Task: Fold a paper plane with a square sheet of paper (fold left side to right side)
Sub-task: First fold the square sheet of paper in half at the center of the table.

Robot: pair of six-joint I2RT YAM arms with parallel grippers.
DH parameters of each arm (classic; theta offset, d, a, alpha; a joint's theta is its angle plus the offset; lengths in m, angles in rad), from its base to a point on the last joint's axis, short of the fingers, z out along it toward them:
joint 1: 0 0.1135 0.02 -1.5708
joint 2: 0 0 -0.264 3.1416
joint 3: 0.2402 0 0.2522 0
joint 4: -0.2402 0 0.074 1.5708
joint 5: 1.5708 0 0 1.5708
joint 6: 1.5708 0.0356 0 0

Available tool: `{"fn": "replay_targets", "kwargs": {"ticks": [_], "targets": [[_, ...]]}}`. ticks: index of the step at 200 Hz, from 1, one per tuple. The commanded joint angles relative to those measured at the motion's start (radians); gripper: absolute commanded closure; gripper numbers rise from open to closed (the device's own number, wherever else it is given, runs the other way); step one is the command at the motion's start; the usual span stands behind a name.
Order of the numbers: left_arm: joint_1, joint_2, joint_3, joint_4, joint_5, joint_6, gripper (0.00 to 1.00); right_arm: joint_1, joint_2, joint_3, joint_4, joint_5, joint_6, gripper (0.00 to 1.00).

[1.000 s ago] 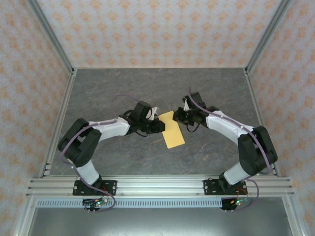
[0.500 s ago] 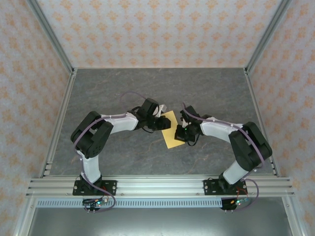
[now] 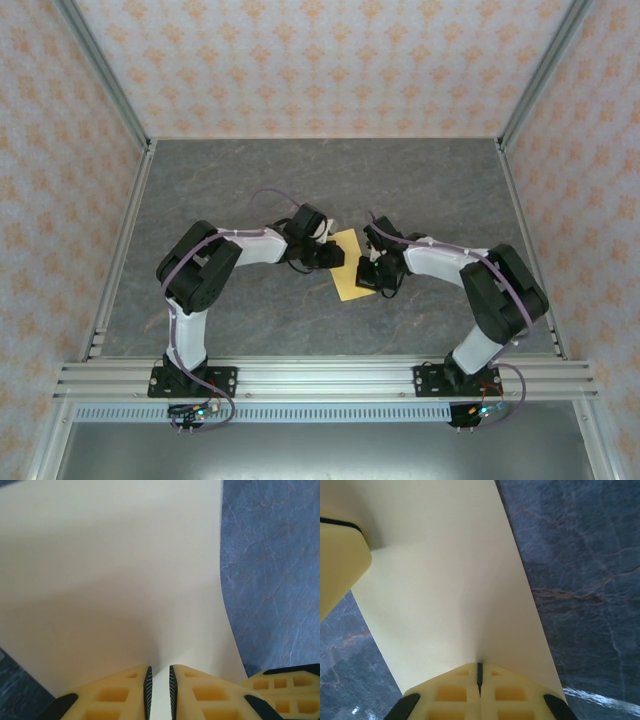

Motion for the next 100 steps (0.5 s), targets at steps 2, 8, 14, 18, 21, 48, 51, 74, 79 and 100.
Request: {"fn": "replay_targets", "kwargs": {"ticks": [2,8,14,18,21,48,51,74,79,100], "targets": [[0.024,0.018,0.014,-0.051,-0.086,0.060,0.81,0.014,0.053,-0.015,-0.069,0.065,-0.005,0.93],[0.030,0.015,0.013,-0.055,-0.090,0.065,0.81,0.015,0.054,-0.016,-0.071,0.069,-0.006,0.93],[0.034,0.015,0.015,-0.061,-0.096,0.070,0.81,0.014,0.053,-0.017,-0.072,0.069,-0.006,0.93],[0.036,0.015,0.017,-0.066,-0.100,0.073,0.81,0.016,0.053,-0.017,-0.074,0.070,-0.008,0.93],[0.039,0.015,0.019,-0.070,-0.103,0.077,0.81,0.015,0.053,-0.017,-0.075,0.071,-0.007,0.93],[0.062,0.025,0.039,-0.088,-0.121,0.098,0.81,0.015,0.054,-0.020,-0.079,0.078,-0.011,0.93],[0.065,0.028,0.041,-0.088,-0.121,0.099,0.81,0.015,0.054,-0.019,-0.080,0.078,-0.010,0.94],[0.092,0.051,0.077,-0.090,-0.121,0.106,0.80,0.016,0.058,-0.022,-0.082,0.081,-0.012,0.94],[0.098,0.057,0.085,-0.089,-0.119,0.108,0.81,0.015,0.059,-0.023,-0.082,0.083,-0.011,0.94],[0.122,0.086,0.120,-0.095,-0.127,0.114,0.81,0.017,0.052,-0.026,-0.083,0.083,-0.012,0.94]]}}
